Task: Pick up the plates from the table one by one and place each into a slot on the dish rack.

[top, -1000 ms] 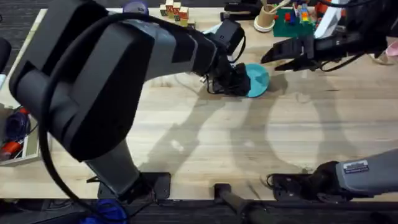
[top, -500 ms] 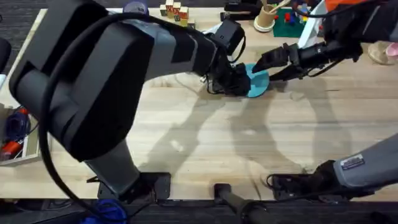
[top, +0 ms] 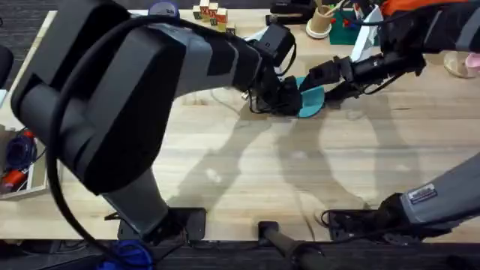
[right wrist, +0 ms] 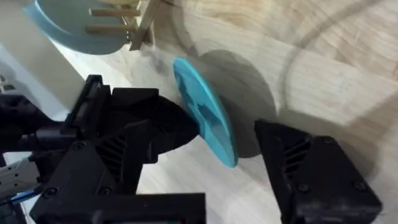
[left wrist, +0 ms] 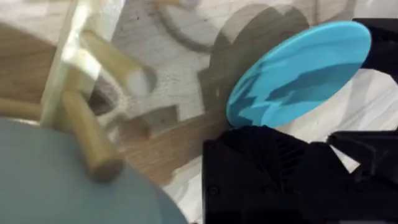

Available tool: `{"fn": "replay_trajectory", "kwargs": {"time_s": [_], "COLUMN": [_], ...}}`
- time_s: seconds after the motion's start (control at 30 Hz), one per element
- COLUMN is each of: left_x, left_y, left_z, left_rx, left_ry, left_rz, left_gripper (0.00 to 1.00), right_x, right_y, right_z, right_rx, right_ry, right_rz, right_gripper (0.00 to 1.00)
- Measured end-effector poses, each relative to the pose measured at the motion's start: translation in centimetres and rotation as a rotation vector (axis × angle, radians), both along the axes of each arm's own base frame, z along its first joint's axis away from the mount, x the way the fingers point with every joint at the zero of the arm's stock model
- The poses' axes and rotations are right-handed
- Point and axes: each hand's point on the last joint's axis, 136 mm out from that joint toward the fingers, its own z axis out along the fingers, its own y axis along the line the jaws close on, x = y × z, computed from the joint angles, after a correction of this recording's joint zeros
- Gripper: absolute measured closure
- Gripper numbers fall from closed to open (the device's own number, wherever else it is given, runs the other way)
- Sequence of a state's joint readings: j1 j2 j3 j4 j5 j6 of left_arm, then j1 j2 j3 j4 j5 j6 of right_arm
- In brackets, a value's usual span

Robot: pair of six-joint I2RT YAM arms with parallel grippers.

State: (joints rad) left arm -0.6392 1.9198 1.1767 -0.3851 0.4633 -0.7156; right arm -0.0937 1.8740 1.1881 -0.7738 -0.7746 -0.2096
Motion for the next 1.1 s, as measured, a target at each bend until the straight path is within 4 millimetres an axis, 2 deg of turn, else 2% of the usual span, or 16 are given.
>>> {"fn": "replay_trajectory", "kwargs": {"time_s": [0.27, 0.5, 0.7, 0.93, 1.1], "left_x": [0.01, 0.0, 0.01, 0.0, -0.02], "left_y": [0.0, 0.0, 0.0, 0.0, 0.02], "left_z": [0.0, 0.0, 0.0, 0.0, -0.01], "left_rx": [0.0, 0.0, 0.0, 0.0, 0.001], "left_ry": [0.0, 0.0, 0.0, 0.0, 0.001], "left_rz": [0.0, 0.0, 0.0, 0.0, 0.0], "left_gripper": [0.961, 0.96, 0.96, 0.961, 0.96], "right_x": [0.0, 0.05, 0.1, 0.1, 0.12], "right_y": [0.06, 0.13, 0.15, -0.14, -0.39], "right_z": [0.01, 0.01, 0.01, -0.28, -0.5], "right_rx": [0.0, 0.0, -0.001, -0.024, -0.043], "right_ry": [-0.001, -0.005, -0.007, -0.006, -0.006], "right_rz": [0.002, 0.004, 0.005, 0.004, 0.003], "right_gripper": [0.014, 0.15, 0.383, 0.588, 0.808]}}
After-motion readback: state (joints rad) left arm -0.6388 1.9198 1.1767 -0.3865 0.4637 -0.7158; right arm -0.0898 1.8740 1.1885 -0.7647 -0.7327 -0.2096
